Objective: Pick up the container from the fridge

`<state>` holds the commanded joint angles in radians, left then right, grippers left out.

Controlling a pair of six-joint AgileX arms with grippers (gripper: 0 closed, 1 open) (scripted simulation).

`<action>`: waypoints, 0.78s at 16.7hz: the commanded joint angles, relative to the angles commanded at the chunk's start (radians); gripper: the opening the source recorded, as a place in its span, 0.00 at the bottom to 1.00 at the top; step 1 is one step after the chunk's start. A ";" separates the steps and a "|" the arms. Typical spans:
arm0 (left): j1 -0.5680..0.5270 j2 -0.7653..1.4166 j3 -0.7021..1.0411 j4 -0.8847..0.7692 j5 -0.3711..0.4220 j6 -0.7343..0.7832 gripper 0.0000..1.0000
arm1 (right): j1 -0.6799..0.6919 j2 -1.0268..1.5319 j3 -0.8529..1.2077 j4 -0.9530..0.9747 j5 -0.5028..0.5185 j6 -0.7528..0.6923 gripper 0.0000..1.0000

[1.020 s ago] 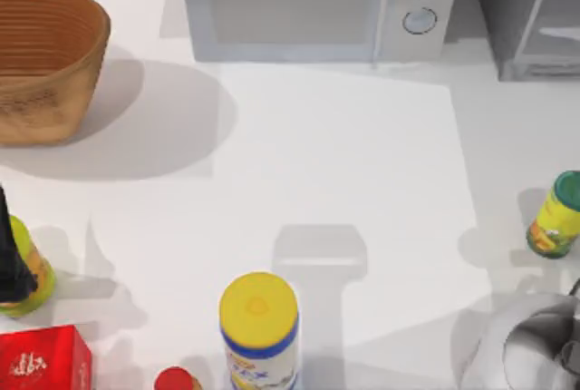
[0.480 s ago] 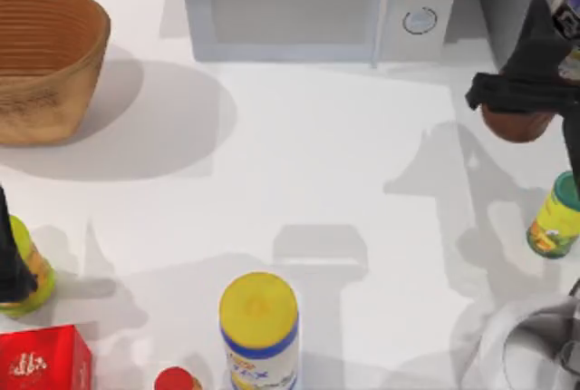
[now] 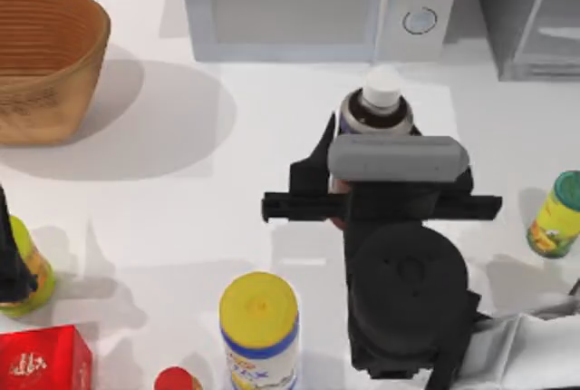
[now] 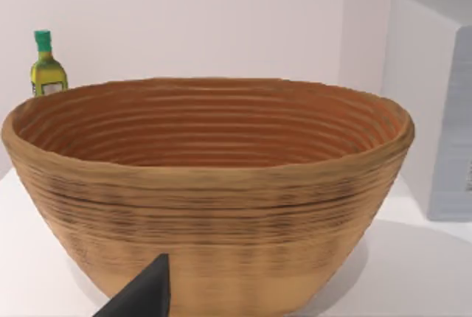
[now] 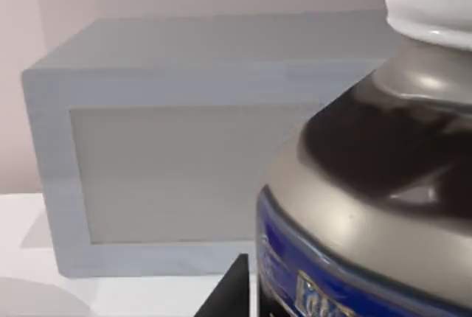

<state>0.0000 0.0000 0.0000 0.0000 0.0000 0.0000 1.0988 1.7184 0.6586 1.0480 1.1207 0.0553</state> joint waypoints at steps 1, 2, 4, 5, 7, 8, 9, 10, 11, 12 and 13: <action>0.000 0.000 0.000 0.000 0.000 0.000 1.00 | 0.017 0.044 0.004 0.028 0.016 -0.006 0.00; 0.000 0.000 0.000 0.000 0.000 0.000 1.00 | 0.030 0.077 0.007 0.050 0.029 -0.011 0.00; 0.000 0.000 0.000 0.000 0.000 0.000 1.00 | 0.044 0.112 0.011 0.074 0.043 -0.017 0.00; 0.000 0.000 0.000 0.000 0.000 0.000 1.00 | 0.045 0.114 0.011 0.075 0.044 -0.018 0.00; 0.000 0.000 0.000 0.000 0.000 0.000 1.00 | 0.045 0.114 0.011 0.075 0.044 -0.018 0.00; 0.000 0.000 0.000 0.000 0.000 0.000 1.00 | 0.045 0.114 0.011 0.075 0.044 -0.018 0.00; 0.000 0.000 0.000 0.000 0.000 0.000 1.00 | 0.040 0.113 0.006 0.072 0.041 -0.015 0.00; 0.000 0.000 0.000 0.000 0.000 0.000 1.00 | 0.037 0.114 0.007 0.075 0.039 -0.015 0.00; 0.000 0.000 0.000 0.000 0.000 0.000 1.00 | 0.025 0.122 0.009 0.086 0.031 -0.015 0.00; 0.000 0.000 0.000 0.000 0.000 0.000 1.00 | 0.007 0.136 0.012 0.101 0.020 -0.016 0.00; 0.000 0.000 0.000 0.000 0.000 0.000 1.00 | -0.015 0.156 0.015 0.116 0.006 -0.018 0.00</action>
<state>0.0000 0.0000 0.0000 0.0000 0.0000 0.0000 1.0838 1.8742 0.6733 1.1641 1.1263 0.0376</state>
